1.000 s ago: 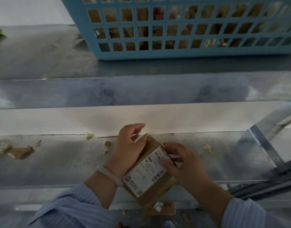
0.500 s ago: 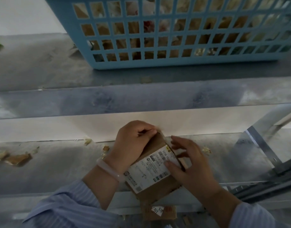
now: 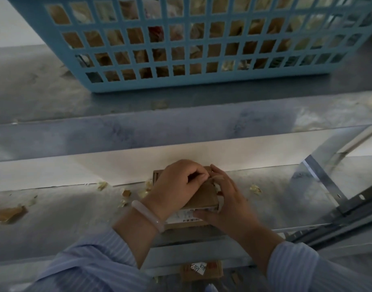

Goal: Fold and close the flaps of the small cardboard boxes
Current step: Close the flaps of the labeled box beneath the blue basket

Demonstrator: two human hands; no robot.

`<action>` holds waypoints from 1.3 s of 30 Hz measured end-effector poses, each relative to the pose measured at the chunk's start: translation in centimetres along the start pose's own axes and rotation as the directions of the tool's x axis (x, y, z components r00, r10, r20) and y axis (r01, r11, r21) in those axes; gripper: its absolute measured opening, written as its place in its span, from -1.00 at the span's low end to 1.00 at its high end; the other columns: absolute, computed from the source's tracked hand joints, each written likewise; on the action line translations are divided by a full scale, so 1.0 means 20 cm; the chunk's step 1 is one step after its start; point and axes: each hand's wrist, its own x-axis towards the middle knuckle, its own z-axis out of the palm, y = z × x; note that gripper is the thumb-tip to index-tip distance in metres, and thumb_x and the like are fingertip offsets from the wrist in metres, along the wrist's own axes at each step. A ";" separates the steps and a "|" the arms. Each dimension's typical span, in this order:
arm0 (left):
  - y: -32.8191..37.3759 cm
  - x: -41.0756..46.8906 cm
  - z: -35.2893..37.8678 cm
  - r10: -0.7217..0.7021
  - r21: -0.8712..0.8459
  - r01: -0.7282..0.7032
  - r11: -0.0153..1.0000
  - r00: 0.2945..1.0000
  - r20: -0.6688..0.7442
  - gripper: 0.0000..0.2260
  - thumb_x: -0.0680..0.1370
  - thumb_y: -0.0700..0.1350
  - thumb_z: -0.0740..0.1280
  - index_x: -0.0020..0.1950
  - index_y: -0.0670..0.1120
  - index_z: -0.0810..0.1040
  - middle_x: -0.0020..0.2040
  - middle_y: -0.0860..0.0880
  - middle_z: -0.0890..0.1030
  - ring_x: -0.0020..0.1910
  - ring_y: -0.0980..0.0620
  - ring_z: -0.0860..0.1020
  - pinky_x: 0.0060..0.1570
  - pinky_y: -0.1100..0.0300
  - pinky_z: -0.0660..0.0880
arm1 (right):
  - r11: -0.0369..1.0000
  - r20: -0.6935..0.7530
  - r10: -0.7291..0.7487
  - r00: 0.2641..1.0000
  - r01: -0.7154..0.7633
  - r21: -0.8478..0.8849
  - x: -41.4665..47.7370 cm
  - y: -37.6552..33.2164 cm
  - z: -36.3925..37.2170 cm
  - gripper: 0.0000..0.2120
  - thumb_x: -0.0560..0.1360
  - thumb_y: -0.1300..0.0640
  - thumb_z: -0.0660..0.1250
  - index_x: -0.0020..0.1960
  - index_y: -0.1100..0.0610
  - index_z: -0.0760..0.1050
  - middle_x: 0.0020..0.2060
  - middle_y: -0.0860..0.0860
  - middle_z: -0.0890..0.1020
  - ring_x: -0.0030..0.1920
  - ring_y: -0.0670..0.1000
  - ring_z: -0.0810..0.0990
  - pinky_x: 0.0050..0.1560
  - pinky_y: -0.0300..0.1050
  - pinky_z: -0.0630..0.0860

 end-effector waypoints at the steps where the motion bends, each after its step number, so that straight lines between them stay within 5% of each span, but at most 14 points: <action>1: 0.01 0.01 0.00 0.005 0.016 -0.005 1.000 1.000 0.008 -0.90 0.51 0.00 0.37 0.01 0.08 0.62 -0.14 0.18 0.58 -0.10 0.23 0.50 -0.04 0.41 0.39 | 1.000 0.004 0.003 1.000 -0.003 0.000 0.00 -0.01 0.00 -0.18 0.22 -0.18 0.55 0.38 -0.11 0.26 0.42 -0.41 0.07 0.28 -0.32 0.27 0.14 -0.31 0.37; 4: 0.01 0.01 0.02 0.011 0.077 -0.013 0.997 0.999 0.038 -0.83 0.50 0.02 0.37 0.08 0.09 0.62 -0.13 0.15 0.55 -0.10 0.21 0.47 -0.06 0.42 0.36 | 1.000 0.009 0.001 1.000 -0.001 -0.006 0.00 -0.01 0.00 -0.19 0.23 -0.17 0.55 0.38 -0.12 0.26 0.41 -0.43 0.05 0.27 -0.34 0.25 0.14 -0.31 0.36; 8: 0.00 0.00 0.02 -0.006 0.047 0.006 0.999 1.000 -0.015 -0.92 0.51 0.00 0.35 -0.11 0.06 0.63 -0.18 0.18 0.55 -0.12 0.23 0.47 -0.09 0.46 0.32 | 0.999 0.011 0.017 1.000 -0.017 -0.027 0.00 -0.02 0.00 -0.18 0.22 -0.22 0.53 0.37 -0.14 0.25 0.41 -0.47 0.04 0.25 -0.28 0.31 0.12 -0.21 0.45; 14: -0.02 -0.04 0.00 -0.040 -0.037 0.042 0.998 0.998 0.049 -0.89 0.54 -0.07 0.27 -0.19 0.08 0.45 -0.18 0.16 0.49 -0.08 0.14 0.44 0.01 0.15 0.40 | 0.999 0.022 0.014 1.000 -0.013 -0.053 0.00 -0.02 -0.01 -0.15 0.20 -0.29 0.51 0.40 -0.15 0.25 0.46 -0.40 0.09 0.32 -0.17 0.38 0.16 -0.14 0.49; 21: 0.02 -0.03 -0.07 -0.160 -0.150 0.186 0.971 0.972 0.170 -0.88 0.59 -0.09 0.24 -0.12 0.08 0.49 -0.15 0.13 0.55 -0.10 0.18 0.51 -0.13 0.39 0.37 | 0.996 0.064 0.028 0.998 -0.023 -0.083 0.01 -0.05 -0.02 -0.15 0.23 -0.30 0.50 0.41 -0.23 0.20 0.42 -0.46 0.03 0.24 -0.36 0.19 0.16 -0.32 0.32; 26: 0.00 -0.02 -0.05 -0.168 -0.112 0.186 0.976 0.974 0.151 -0.96 0.55 0.04 0.29 -0.05 0.13 0.53 -0.14 0.21 0.55 -0.08 0.29 0.49 -0.17 0.45 0.36 | 0.977 0.132 0.027 0.991 -0.054 0.208 0.03 -0.03 -0.03 -0.37 0.36 -0.29 0.38 0.38 -0.28 0.27 0.44 -0.35 0.21 0.39 -0.27 0.28 0.30 -0.14 0.44; 31: 0.00 -0.01 -0.01 -0.139 -0.113 0.147 0.983 0.987 0.075 -0.86 0.52 0.06 0.34 0.05 0.18 0.63 -0.11 0.25 0.61 -0.05 0.34 0.51 -0.08 0.48 0.37 | 0.838 0.095 0.160 0.982 -0.187 0.513 0.06 -0.03 -0.01 -0.64 0.47 0.01 0.34 0.23 -0.27 0.48 0.30 -0.18 0.50 0.29 -0.17 0.48 0.22 0.04 0.53; 35: 0.00 0.01 0.02 -0.113 -0.062 0.116 0.991 0.992 0.055 -0.92 0.51 0.03 0.35 -0.07 0.15 0.64 -0.10 0.24 0.53 -0.04 0.29 0.48 -0.04 0.38 0.39 | 0.729 0.100 0.298 0.949 -0.294 0.619 0.08 -0.02 0.02 -0.63 0.53 0.19 0.33 0.13 -0.29 0.51 0.14 -0.10 0.63 0.17 -0.11 0.58 0.14 -0.06 0.56; 39: -0.01 0.02 0.07 -0.090 -0.043 0.094 0.995 0.992 0.087 -0.93 0.51 -0.03 0.37 -0.11 0.09 0.65 -0.10 0.20 0.50 -0.06 0.23 0.48 0.02 0.24 0.45 | 0.730 0.085 0.350 0.933 -0.329 0.599 0.08 0.00 0.03 -0.61 0.57 0.26 0.23 0.05 -0.27 0.50 -0.01 -0.25 0.62 0.03 -0.30 0.58 -0.07 -0.42 0.50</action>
